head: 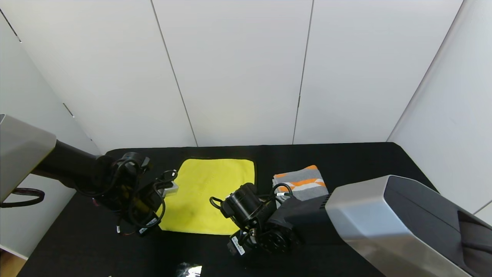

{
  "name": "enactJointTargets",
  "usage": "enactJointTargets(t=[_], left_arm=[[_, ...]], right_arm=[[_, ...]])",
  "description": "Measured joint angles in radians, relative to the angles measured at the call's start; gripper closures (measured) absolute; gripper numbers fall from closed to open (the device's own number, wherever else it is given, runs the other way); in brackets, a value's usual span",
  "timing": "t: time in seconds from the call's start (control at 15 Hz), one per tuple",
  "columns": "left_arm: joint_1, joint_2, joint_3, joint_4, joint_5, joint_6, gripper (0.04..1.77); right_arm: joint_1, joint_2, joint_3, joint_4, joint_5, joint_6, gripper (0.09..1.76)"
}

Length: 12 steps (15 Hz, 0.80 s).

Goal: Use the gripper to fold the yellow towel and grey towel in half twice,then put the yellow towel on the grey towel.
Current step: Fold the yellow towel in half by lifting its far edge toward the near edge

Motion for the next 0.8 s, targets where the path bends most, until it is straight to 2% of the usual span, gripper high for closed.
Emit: enactJointTargets(t=[0.13, 0.33, 0.4, 0.47, 0.8], left_arm=[[0.0, -0.001, -0.005, 0.0, 0.0, -0.001, 0.7], [0.002, -0.002, -0.006, 0.001, 0.0, 0.0, 1.02], [0.002, -0.003, -0.006, 0.0, 0.0, 0.0, 1.26], [0.001, -0.004, -0.005, 0.001, 0.0, 0.0, 1.67], [0.001, -0.009, -0.004, 0.001, -0.001, 0.002, 1.7]], right_arm=[[0.0, 0.0, 0.0, 0.0, 0.0, 0.0, 0.14], [0.001, 0.0, 0.0, 0.0, 0.0, 0.0, 0.14], [0.001, -0.001, 0.0, 0.001, 0.0, 0.0, 0.14], [0.001, -0.001, 0.0, 0.001, 0.0, 0.0, 0.14], [0.001, -0.001, 0.0, -0.002, 0.0, 0.002, 0.14]])
